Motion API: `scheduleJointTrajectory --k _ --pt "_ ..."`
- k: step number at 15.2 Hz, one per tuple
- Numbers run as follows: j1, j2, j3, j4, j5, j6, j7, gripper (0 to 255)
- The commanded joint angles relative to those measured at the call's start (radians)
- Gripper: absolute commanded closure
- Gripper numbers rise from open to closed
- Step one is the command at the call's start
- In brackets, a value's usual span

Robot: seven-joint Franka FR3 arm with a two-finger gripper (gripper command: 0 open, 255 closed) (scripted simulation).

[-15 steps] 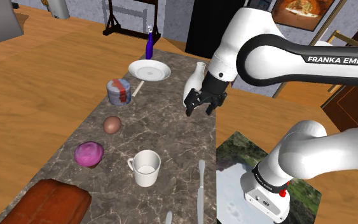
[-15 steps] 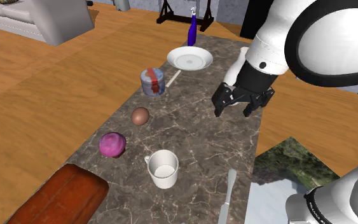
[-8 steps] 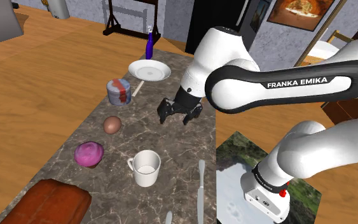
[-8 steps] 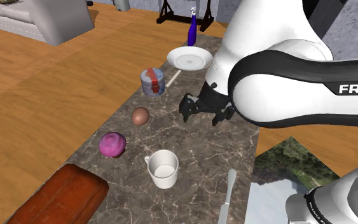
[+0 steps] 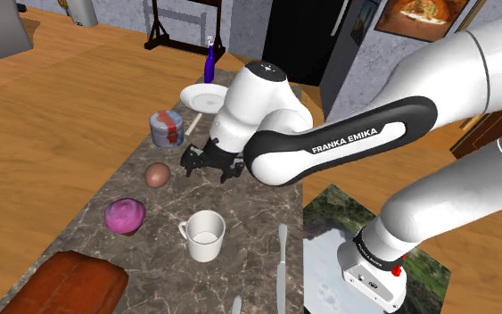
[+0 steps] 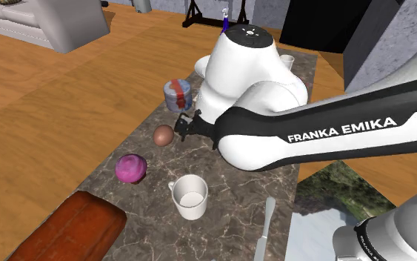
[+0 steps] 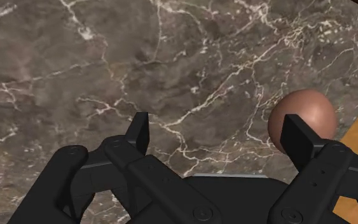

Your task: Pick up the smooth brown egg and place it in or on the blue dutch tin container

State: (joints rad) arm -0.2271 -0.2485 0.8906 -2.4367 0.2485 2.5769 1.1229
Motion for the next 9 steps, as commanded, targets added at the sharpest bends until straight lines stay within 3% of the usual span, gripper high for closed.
scheduleJointTrajectory --k 1,2,3,4,5,6,7,9 --pt "-0.101 0.091 0.11 0.051 -0.153 0.051 0.172 0" --pt "-0.166 0.154 0.176 0.081 -0.274 0.069 0.286 0" --pt "-0.227 0.234 0.235 0.117 -0.441 0.073 0.43 0" --pt "-0.243 0.333 0.255 0.161 -0.64 0.057 0.594 0" --pt "-0.203 0.418 0.222 0.209 -0.797 0.029 0.726 0" --pt "-0.127 0.474 0.153 0.254 -0.889 0.008 0.81 0" --pt "-0.046 0.516 0.079 0.298 -0.948 -0.007 0.87 0" --pt "0.061 0.6 -0.011 0.389 -1.054 -0.043 0.976 0"
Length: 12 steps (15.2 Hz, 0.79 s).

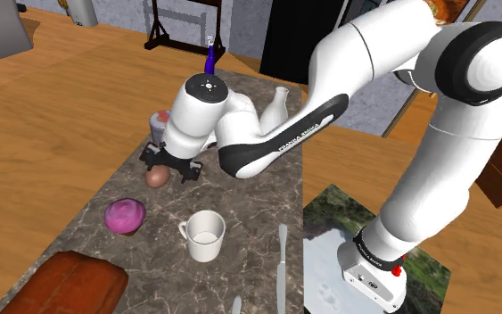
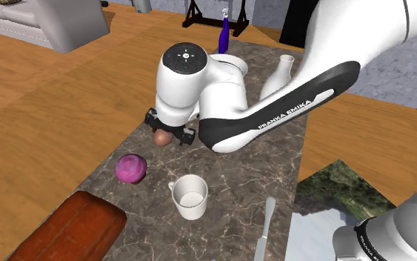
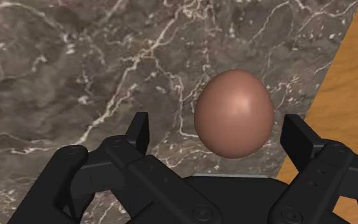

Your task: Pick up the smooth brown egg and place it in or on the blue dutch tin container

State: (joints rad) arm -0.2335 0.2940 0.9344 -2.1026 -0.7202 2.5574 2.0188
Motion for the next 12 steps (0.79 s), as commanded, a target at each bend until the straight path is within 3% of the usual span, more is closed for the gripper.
scheduleJointTrajectory --k 1,9,12 --pt "0.111 0.096 -0.091 0.101 -0.127 -0.042 0.124 0" --pt "0.184 0.204 -0.174 0.162 -0.235 -0.024 0.186 0" --pt "0.185 0.204 -0.174 0.162 -0.235 -0.024 0.186 0"
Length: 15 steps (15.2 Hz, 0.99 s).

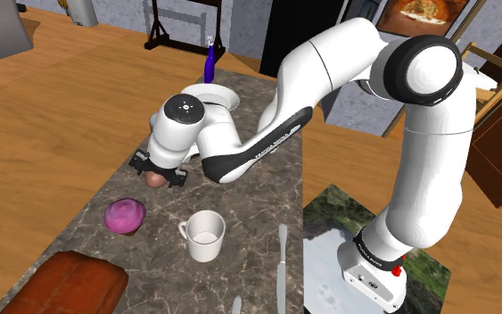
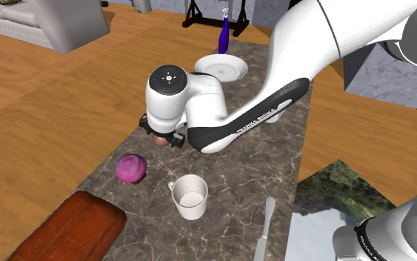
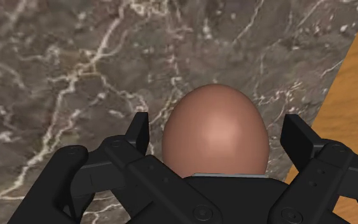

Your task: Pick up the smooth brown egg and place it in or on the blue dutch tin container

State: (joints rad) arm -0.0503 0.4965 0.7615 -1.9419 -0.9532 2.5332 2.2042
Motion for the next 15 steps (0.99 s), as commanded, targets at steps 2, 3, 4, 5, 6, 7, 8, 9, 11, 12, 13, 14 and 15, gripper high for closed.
scheduleJointTrajectory --k 2,3,4,5,6,7,8,9,11,12,13,14,15 --pt "0.001 0.002 -0.001 0.001 -0.002 0.0 0.001 0" --pt "0.001 0.002 -0.001 0.001 -0.002 0.0 0.001 0" --pt "0.001 0.002 -0.001 0.001 -0.002 0.0 0.001 0" --pt "0.001 0.001 -0.001 0.001 -0.002 0.0 0.001 0" --pt "0.001 0.001 -0.001 0.001 -0.002 0.0 0.001 255" --pt "0.001 0.001 -0.001 0.001 -0.002 0.0 0.001 255" --pt "0.001 0.001 -0.001 0.001 -0.001 0.0 0.001 255" --pt "0.001 0.001 -0.001 0.001 -0.001 0.0 0.001 255" --pt "0.001 0.001 -0.001 0.001 -0.001 0.0 0.0 255" --pt "0.001 0.001 -0.001 0.001 -0.001 0.0 0.0 255" --pt "0.001 0.001 -0.001 0.001 -0.001 0.0 0.0 255" --pt "0.001 0.001 -0.001 0.001 -0.001 0.0 0.001 255" --pt "0.001 0.002 -0.001 0.001 -0.002 0.0 0.001 255"
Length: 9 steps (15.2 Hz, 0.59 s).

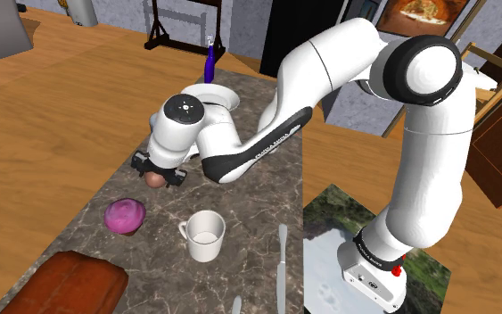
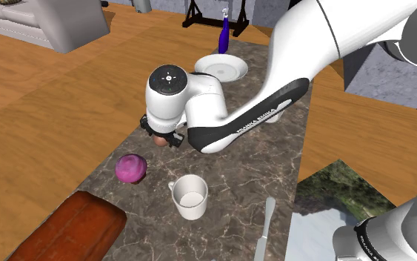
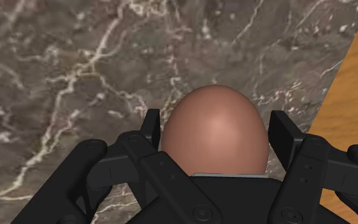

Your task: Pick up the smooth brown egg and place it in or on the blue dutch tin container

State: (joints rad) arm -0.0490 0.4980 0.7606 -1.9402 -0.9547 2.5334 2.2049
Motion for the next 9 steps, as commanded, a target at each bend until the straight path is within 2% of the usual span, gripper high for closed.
scheduleJointTrajectory --k 1,9 --pt "-0.007 -0.008 0.009 0.0 0.013 -0.006 -0.01 255" --pt "-0.058 -0.072 0.076 0.01 0.115 -0.058 -0.093 255"
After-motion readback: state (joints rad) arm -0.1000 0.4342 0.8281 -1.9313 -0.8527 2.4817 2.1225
